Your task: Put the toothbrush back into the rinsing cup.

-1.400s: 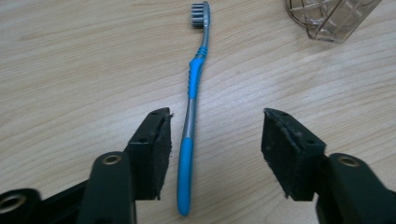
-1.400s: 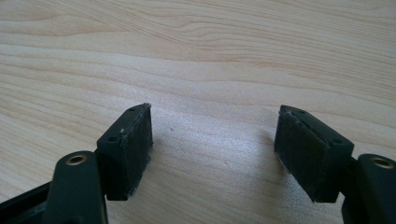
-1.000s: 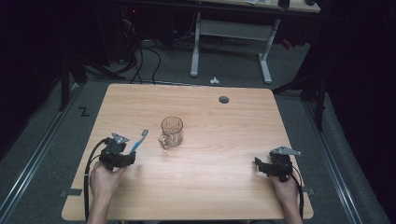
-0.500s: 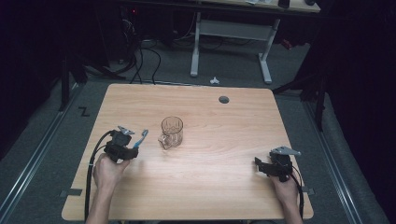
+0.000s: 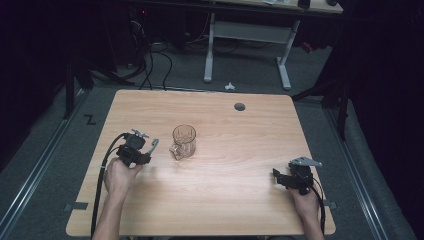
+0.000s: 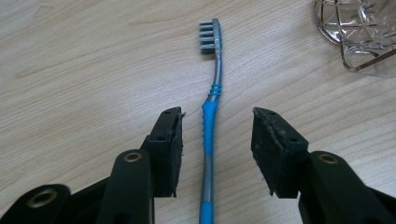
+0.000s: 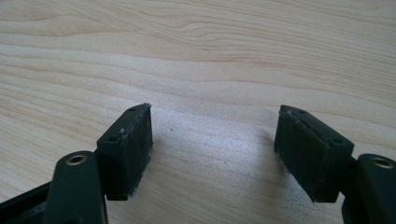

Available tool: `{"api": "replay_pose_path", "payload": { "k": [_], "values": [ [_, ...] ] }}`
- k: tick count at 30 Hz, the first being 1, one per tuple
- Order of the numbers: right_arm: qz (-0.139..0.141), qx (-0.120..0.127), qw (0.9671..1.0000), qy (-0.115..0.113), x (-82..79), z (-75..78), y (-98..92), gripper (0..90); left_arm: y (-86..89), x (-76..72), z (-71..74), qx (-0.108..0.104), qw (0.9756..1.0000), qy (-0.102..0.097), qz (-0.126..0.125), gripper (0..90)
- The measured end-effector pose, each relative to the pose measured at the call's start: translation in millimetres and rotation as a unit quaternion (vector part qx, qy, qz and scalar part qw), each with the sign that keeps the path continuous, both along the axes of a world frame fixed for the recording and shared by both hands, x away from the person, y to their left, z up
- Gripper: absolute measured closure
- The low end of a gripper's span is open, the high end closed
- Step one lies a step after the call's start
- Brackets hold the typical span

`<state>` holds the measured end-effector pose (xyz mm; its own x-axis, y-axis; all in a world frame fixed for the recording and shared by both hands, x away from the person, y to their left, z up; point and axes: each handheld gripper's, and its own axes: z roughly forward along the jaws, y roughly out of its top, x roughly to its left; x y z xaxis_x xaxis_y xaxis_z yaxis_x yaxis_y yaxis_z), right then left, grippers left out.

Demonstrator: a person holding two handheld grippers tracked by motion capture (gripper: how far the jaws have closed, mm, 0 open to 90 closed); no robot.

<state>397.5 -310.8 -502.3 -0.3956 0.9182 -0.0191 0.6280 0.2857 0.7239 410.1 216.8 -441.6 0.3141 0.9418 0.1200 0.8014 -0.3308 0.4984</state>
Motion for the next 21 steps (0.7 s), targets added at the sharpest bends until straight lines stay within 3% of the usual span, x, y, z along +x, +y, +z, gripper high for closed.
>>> {"api": "replay_pose_path", "payload": {
  "k": [6, 8, 16, 20, 21],
  "values": [
    [0.000, 0.000, 1.0000, 0.000, 0.0, 0.0, 0.0, 28.3, -3.4, 9.1, -1.2, 0.008, 0.9999, 0.011, -0.002, 54.3],
    [0.000, 0.000, 1.0000, 0.000, 0.0, 0.0, 0.0, 28.3, -2.3, 13.2, -2.2, 0.000, 0.9999, 0.012, 0.001, 54.6],
    [0.000, 0.000, 1.0000, 0.000, 0.0, 0.0, 0.0, 28.3, -10.5, 26.7, -6.2, 0.037, 0.9989, 0.028, -0.003, 55.5],
    [0.000, 0.000, 1.0000, 0.000, 0.0, 0.0, 0.0, 28.2, -11.2, 29.6, -7.9, 0.030, 0.9990, 0.032, -0.004, 56.6],
    [0.000, 0.000, 1.0000, 0.000, 0.0, 0.0, 0.0, 28.3, -12.1, 32.0, -10.1, 0.036, 0.9985, 0.041, -0.005, 57.4]
  ]
}}
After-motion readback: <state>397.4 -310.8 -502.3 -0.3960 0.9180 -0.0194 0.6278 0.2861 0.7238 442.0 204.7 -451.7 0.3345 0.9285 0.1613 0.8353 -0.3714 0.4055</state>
